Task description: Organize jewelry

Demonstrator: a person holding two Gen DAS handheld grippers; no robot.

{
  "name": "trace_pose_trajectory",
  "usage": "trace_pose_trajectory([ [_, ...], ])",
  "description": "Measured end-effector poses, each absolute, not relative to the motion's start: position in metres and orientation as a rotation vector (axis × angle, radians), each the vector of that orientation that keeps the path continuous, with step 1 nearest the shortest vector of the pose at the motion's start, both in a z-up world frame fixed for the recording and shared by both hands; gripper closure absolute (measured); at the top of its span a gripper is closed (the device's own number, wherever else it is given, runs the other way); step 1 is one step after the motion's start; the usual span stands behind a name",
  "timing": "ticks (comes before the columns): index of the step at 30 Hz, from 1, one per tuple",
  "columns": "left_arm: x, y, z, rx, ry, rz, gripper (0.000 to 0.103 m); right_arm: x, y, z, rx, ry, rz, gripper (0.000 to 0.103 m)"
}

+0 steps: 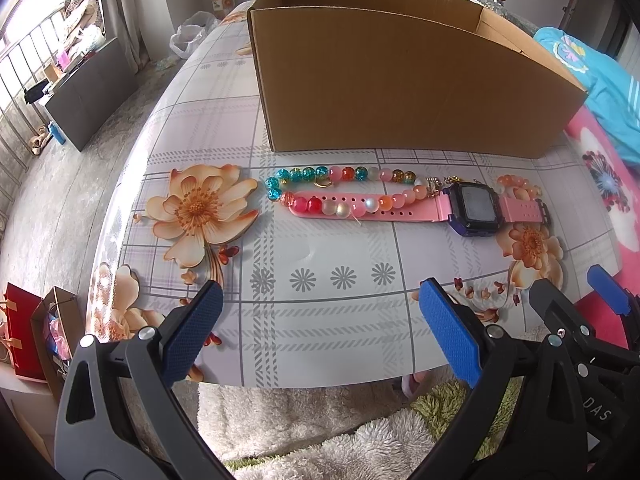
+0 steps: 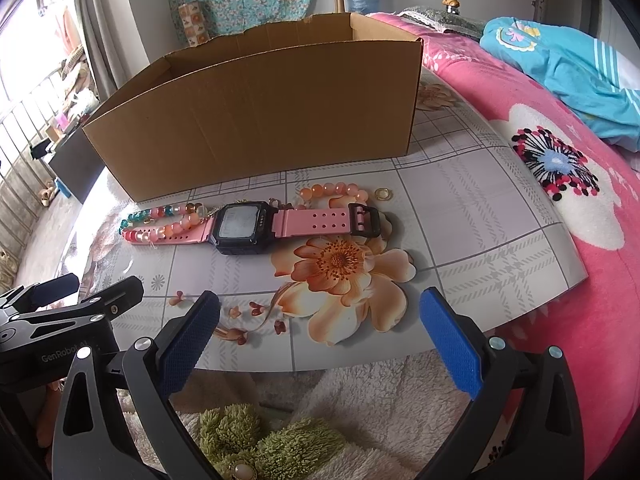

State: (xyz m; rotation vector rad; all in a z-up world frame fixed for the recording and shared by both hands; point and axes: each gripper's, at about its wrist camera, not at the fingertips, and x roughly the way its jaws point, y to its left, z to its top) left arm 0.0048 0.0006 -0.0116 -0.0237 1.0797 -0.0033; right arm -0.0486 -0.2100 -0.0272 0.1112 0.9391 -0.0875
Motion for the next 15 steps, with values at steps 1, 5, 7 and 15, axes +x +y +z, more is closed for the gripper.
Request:
trace_pose_trajectory([
  [1, 0.0048, 0.0009, -0.0116, -0.024, 1.08, -0.003, 0.008, -0.0486, -0.2101, -0.0274, 0.112, 0.939, -0.088, 0.005],
  [5, 0.0058, 0.0018, -0.011, -0.026, 1.082, -0.003, 0.008, -0.0486, -0.2104, -0.0275, 0.113, 0.939, -0.088, 0.005],
  [7, 0.0059, 0.0018, -0.0108, -0.027, 1.082, -0.002, 0.008, -0.0486, -0.2107, -0.0277, 0.113, 0.939, -0.088, 0.005],
  [15, 0.0059, 0.0019, -0.0101, -0.028, 1.081, 0.001, 0.008, -0.0488, -0.2105, -0.0274, 0.114, 0.938, -0.088, 0.005],
])
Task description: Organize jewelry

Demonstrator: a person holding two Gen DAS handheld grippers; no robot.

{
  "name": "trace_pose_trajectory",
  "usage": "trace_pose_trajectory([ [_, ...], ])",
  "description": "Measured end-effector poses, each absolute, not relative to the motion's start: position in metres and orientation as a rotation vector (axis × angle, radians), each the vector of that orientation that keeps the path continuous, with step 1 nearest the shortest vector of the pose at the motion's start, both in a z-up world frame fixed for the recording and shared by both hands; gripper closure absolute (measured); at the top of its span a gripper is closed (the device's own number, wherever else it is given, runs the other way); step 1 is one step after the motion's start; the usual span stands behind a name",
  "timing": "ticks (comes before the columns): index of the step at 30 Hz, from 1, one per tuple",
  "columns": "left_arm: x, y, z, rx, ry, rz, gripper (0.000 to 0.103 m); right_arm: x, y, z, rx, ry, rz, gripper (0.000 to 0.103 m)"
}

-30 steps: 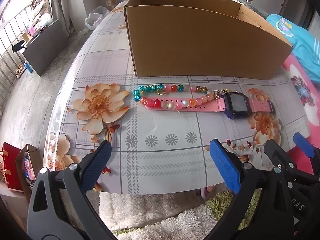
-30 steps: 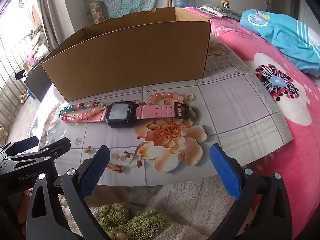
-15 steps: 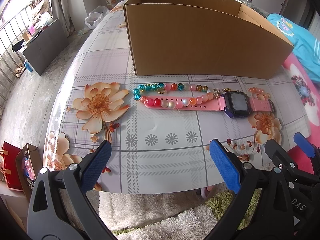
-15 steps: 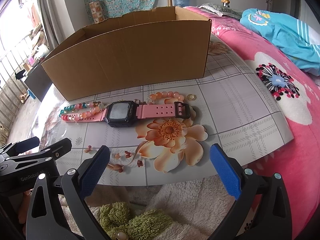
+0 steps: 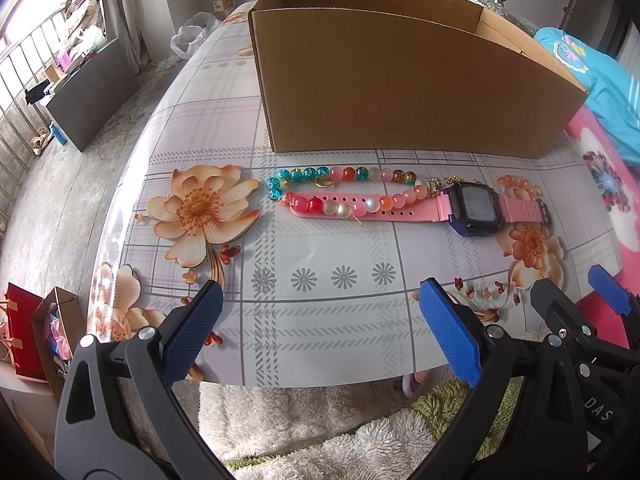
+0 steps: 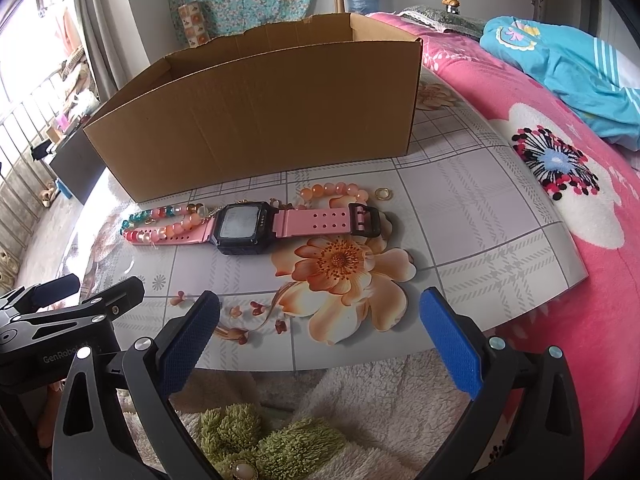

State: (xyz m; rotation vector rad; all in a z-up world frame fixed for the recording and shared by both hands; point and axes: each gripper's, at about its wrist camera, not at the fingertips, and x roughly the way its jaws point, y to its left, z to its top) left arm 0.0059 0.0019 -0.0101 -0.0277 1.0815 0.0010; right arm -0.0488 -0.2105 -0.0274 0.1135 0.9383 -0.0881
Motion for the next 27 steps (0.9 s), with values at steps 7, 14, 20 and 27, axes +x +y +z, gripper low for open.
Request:
trace_pose_trajectory([
  [7, 0.0058, 0.0022, -0.0077, -0.029, 1.079, 0.006, 0.008, -0.0489, -0.2105, -0.0276, 0.115, 0.939, -0.089, 0.005],
  [14, 0.0066, 0.0032, -0.0065, -0.03, 1.079, 0.007, 0.008, -0.0485, -0.2107, -0.0271, 0.114, 0.938, -0.088, 0.005],
  [20, 0.0073, 0.0034, -0.0061, -0.029, 1.079, 0.006, 0.008, -0.0486, -0.2105, -0.0269, 0.114, 0.936, -0.089, 0.005],
  [27, 0.0069, 0.0038, -0.0053, -0.029, 1.078, 0.006, 0.008, -0.0484, -0.2103, -0.0268, 0.115, 0.936, -0.09, 0.005],
])
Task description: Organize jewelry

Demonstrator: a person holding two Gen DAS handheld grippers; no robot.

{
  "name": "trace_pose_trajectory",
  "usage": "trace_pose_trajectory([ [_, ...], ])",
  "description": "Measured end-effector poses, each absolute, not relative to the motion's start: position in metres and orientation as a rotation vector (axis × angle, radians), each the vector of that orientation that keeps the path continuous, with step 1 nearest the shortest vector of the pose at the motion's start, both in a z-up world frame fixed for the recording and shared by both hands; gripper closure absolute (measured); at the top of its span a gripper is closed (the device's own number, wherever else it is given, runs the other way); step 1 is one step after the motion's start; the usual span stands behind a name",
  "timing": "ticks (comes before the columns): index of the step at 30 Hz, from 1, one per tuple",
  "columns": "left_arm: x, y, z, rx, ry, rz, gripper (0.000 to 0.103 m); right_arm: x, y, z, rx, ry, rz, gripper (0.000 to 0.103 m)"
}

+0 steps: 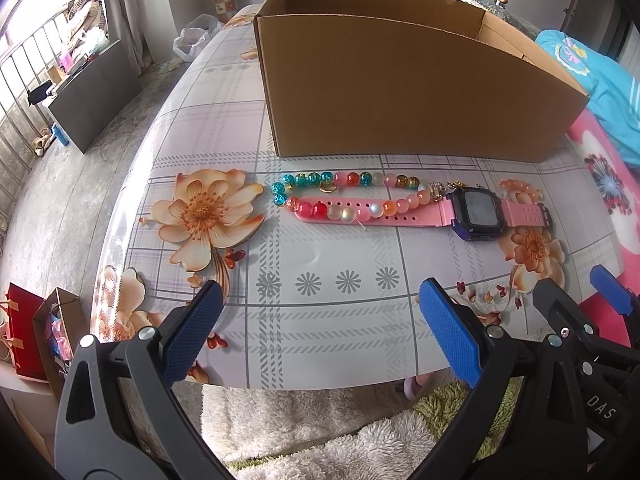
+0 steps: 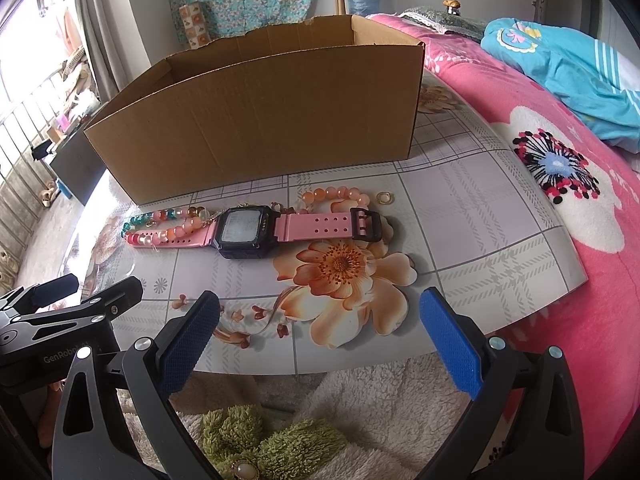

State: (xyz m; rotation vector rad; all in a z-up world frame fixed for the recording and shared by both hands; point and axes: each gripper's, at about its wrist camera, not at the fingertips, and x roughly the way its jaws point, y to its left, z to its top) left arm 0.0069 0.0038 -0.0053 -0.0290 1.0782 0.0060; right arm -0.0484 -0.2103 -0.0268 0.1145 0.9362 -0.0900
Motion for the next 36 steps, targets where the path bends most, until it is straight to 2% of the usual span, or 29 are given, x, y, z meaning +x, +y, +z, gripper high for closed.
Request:
trace_pose_trajectory([
  [36, 0.0028, 0.0047, -0.0065, -0.028, 1.087, 0.011, 0.008, -0.048, -0.2131, -0.0275, 0.132, 0.941, -0.099, 0.005],
])
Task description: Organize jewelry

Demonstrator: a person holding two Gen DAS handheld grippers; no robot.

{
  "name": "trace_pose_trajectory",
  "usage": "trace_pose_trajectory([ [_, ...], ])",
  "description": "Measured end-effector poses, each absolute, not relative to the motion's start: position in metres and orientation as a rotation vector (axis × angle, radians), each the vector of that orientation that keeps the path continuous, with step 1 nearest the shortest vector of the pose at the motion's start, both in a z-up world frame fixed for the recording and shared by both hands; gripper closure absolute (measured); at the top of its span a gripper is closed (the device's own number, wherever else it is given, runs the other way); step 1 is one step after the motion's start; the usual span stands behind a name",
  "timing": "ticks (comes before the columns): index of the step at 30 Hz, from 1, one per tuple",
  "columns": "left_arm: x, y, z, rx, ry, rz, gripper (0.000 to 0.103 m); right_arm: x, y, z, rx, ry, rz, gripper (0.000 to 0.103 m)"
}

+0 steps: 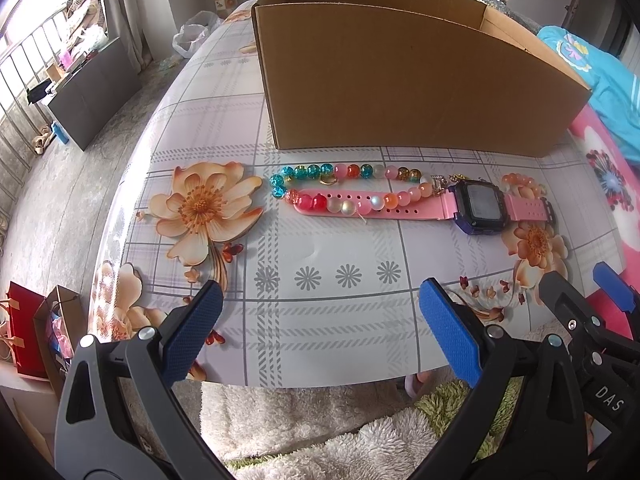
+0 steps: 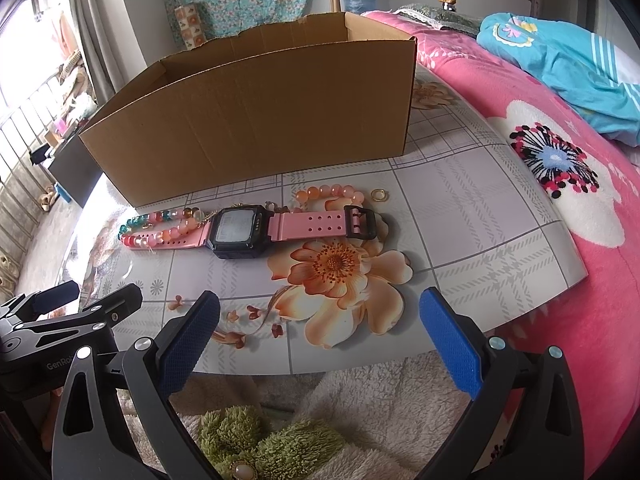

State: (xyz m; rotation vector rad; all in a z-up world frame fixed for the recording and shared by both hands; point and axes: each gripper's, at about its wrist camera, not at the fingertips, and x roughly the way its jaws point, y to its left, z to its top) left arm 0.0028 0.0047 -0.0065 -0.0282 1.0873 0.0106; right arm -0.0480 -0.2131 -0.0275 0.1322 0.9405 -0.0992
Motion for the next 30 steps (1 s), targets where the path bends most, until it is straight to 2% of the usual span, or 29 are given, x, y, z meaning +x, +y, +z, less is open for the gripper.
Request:
trace_pose_trajectory([
  [30, 0.01, -0.0007, -0.0119, -0.022, 1.108, 0.012, 0.008, -0.0465, -0.2144, -0.032, 0.141, 0.947, -0.106, 0.005],
])
